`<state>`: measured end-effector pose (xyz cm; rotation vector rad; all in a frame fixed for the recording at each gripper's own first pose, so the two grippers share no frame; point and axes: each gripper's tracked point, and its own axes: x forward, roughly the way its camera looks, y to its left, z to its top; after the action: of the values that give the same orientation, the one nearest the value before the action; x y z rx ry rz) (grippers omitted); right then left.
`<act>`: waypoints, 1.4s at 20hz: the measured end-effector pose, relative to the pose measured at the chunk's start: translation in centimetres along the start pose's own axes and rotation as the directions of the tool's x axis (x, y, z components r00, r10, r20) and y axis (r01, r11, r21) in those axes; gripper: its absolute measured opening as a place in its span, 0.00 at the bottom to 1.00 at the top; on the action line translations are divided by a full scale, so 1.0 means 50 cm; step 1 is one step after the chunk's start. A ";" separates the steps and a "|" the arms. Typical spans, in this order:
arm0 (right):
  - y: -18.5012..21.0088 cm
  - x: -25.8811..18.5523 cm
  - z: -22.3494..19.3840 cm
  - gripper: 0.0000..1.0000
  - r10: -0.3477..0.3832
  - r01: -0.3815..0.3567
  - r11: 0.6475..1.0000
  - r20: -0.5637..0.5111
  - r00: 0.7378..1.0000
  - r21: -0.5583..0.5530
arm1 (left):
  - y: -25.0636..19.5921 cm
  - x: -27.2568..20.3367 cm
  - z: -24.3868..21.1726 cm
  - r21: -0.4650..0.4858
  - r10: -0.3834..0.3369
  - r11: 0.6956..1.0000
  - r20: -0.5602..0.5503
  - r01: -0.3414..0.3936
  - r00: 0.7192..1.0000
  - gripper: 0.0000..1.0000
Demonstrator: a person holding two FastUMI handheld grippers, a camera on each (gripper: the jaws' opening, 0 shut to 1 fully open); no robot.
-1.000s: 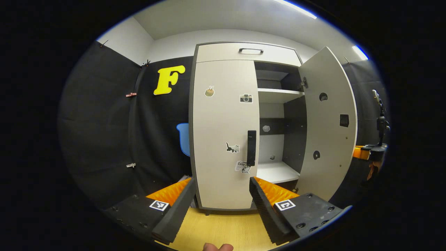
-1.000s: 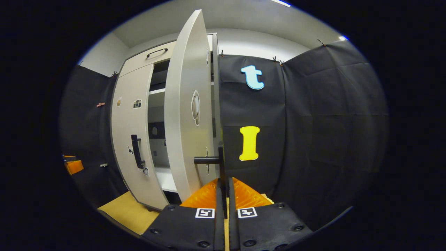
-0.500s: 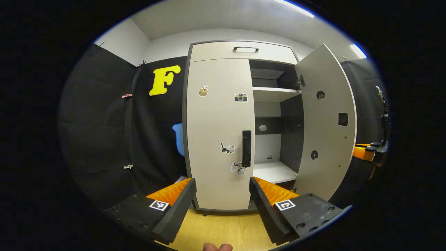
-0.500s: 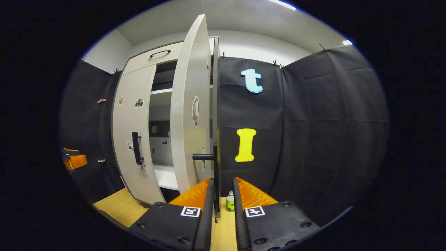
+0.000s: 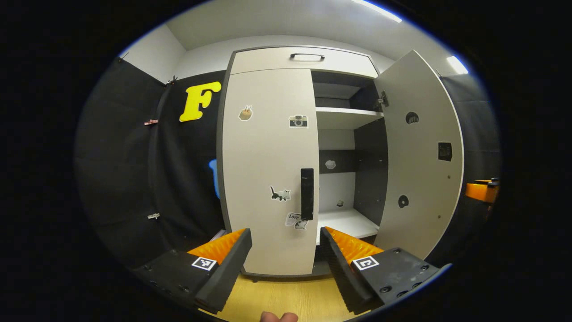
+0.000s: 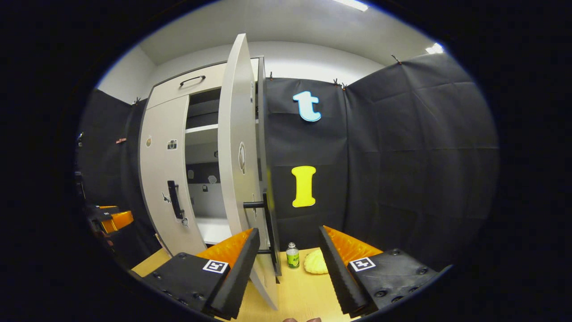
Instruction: Open the right door of the double-door shoe cabinet with the right hand, and open the left door with the left hand.
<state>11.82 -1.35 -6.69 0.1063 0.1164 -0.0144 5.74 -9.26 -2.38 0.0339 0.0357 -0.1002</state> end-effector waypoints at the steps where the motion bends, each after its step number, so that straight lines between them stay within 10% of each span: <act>1: 0.001 -0.004 0.004 0.83 -0.001 0.001 1.000 0.008 1.000 -0.004 | -0.008 0.024 -0.002 0.001 -0.010 1.000 -0.002 0.010 1.000 0.95; 19: -0.050 -0.037 0.006 0.84 -0.074 0.075 0.995 0.016 0.997 -0.064 | -0.093 0.409 0.013 0.072 0.007 0.997 0.003 -0.007 1.000 0.92; 28: -0.056 -0.058 -0.001 0.84 -0.079 0.079 0.995 -0.001 0.997 -0.068 | -0.097 0.415 0.005 0.010 0.000 1.000 -0.007 0.000 1.000 0.58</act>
<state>8.87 -4.12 -6.71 0.0335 0.1243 -0.0890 25.90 -16.18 -3.05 0.0442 0.0423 -0.1007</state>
